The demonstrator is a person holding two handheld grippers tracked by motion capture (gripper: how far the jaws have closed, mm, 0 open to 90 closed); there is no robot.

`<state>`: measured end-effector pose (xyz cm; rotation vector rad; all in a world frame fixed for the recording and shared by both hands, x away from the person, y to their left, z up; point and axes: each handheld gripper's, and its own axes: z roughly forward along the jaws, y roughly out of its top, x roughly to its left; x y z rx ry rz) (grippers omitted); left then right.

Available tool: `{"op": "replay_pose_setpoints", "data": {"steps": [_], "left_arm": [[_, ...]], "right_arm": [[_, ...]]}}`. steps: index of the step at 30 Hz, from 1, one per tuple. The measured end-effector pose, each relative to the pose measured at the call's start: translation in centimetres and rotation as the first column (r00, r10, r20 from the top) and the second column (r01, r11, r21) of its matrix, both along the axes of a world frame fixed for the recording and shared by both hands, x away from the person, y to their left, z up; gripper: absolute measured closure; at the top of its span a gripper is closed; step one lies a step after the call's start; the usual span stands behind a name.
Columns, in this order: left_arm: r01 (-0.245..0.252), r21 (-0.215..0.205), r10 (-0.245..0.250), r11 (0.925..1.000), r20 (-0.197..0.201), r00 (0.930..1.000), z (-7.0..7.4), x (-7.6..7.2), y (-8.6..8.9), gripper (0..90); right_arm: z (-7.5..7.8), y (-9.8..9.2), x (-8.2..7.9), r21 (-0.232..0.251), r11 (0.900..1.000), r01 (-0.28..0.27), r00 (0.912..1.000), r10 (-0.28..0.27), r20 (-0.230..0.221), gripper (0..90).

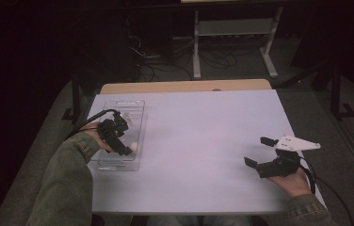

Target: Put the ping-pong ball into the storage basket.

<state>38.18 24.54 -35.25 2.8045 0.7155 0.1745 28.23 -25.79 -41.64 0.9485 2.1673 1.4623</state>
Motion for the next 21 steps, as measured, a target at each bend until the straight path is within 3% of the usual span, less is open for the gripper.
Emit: {"op": "replay_pose_setpoints", "data": {"steps": [14,21], "left_arm": [[0.027,-0.022,-0.026,0.9994,0.021,0.9994,1.4,-0.8,-0.5,3.6],[0.038,-0.077,-0.034,0.9963,0.053,0.998,2.3,-1.5,-0.4,1.6]], "right_arm": [[0.0,0.1,0.0,-0.005,1.0,-0.001,1.0,0.001,-0.001,0.0],[0.0,0.0,0.0,-0.003,1.0,0.002,1.0,-0.002,0.004,0.0]]}}
